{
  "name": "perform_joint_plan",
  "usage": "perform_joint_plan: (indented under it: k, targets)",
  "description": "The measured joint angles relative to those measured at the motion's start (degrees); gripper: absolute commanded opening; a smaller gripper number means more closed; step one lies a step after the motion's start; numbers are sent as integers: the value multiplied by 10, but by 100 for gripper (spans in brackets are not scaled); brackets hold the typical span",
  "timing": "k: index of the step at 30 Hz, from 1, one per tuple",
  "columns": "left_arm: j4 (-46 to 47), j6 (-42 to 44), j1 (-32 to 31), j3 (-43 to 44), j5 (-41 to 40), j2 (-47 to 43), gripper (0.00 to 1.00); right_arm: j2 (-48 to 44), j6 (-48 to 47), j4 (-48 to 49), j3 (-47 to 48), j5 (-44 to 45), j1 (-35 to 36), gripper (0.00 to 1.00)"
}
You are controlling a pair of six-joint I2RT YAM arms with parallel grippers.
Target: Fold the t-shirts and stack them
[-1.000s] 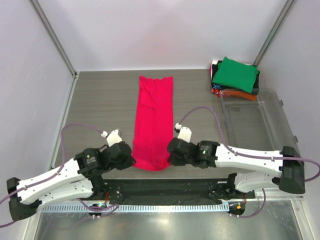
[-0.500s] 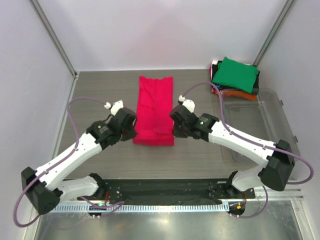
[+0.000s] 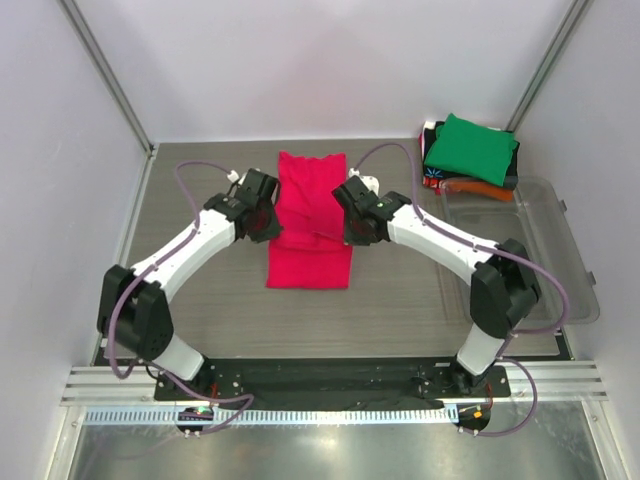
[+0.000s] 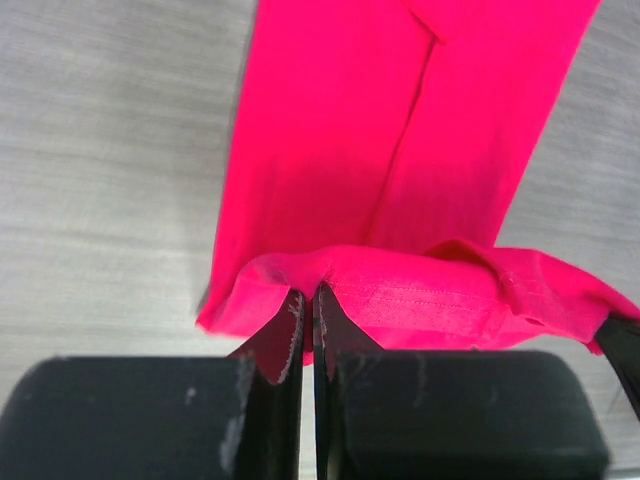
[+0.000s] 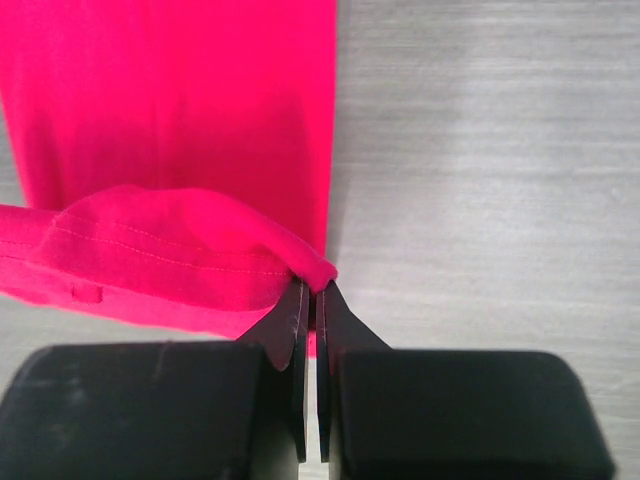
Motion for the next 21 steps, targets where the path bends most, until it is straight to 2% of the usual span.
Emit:
perform_joint_plan:
  k: [6,21]
  targets:
    - [16,18,29,46,26,71,0,62,-41,13,48,-22,-32,1]
    - [28,36,65,91,55,176,0,186,-101,32,136,-83,-73,1]
